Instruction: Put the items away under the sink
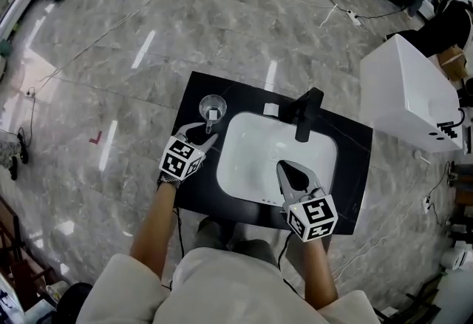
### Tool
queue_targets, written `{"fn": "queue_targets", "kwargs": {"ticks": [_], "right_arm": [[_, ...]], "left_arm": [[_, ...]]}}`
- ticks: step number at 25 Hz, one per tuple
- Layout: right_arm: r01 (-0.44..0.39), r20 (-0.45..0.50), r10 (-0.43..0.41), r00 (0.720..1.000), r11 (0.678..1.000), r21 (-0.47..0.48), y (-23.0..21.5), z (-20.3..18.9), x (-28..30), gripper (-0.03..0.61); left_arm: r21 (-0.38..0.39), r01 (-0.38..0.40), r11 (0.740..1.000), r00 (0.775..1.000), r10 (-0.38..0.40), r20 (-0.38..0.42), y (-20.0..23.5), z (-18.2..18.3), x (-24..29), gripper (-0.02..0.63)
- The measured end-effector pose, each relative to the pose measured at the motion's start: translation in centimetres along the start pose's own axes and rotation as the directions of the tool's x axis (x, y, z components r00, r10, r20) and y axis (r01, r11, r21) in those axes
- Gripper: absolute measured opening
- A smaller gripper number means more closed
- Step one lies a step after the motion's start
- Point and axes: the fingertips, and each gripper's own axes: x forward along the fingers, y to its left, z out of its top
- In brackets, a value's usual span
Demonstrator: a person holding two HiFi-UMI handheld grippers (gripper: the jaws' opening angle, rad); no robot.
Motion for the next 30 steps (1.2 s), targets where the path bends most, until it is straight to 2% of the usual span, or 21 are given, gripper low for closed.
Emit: {"fn": "queue_targets", "kwargs": {"ticks": [10, 18, 20, 23, 30], "right_arm": [[0.047, -0.016, -0.047, 0.999, 0.998, 0.034, -1.9, -1.1, -0.5, 0.006], [0.08, -0.028, -0.079, 0.996, 0.995, 0.055, -3.0, -1.3, -0.7, 0.006], [0.087, -0.029, -0.086, 0.996, 0.994, 0.059, -3.2, -1.3, -0.8, 0.006], [0.095, -0.032, -0.094, 0.995, 0.994, 0.061, -3.6, -1.6, -1.0, 0.006], [0.113, -0.031, -0.111, 0.993, 0.99, 0.084, -4.3, -2.4, -1.8, 0.006]], "left_arm": [[0.013, 0.07, 0.997, 0.997, -0.07, -0.019, -0.6, -0.7, 2.4, 0.156], [0.015, 0.123, 0.992, 0.992, -0.123, 0.005, -1.3, -0.2, 3.3, 0.127], [0.015, 0.126, 0.992, 0.992, -0.126, 0.011, -1.2, -0.2, 3.5, 0.111], [0.008, 0.104, 0.995, 0.994, -0.105, 0.022, -0.8, -0.1, 3.8, 0.037], [0.043, 0.107, 0.993, 0.993, -0.109, 0.048, -1.4, 0.3, 4.1, 0.024]]}}
